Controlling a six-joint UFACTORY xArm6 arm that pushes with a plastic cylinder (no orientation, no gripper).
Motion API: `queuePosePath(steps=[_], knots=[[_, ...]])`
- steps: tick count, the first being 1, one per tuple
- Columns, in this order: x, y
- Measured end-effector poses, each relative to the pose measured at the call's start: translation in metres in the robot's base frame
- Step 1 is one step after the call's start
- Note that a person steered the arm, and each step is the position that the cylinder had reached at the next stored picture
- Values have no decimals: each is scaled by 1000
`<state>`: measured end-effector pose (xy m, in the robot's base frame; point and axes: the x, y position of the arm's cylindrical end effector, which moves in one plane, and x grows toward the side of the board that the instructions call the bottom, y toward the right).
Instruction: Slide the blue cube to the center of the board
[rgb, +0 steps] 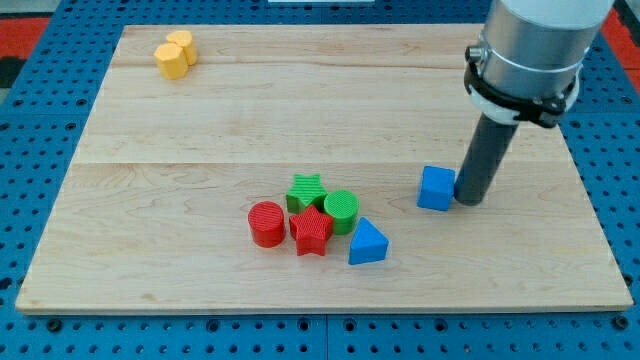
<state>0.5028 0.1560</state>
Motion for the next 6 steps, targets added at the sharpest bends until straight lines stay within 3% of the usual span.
queuePosePath(steps=[1, 2, 6], knots=[[8, -4], [-10, -37], [-126, -194]])
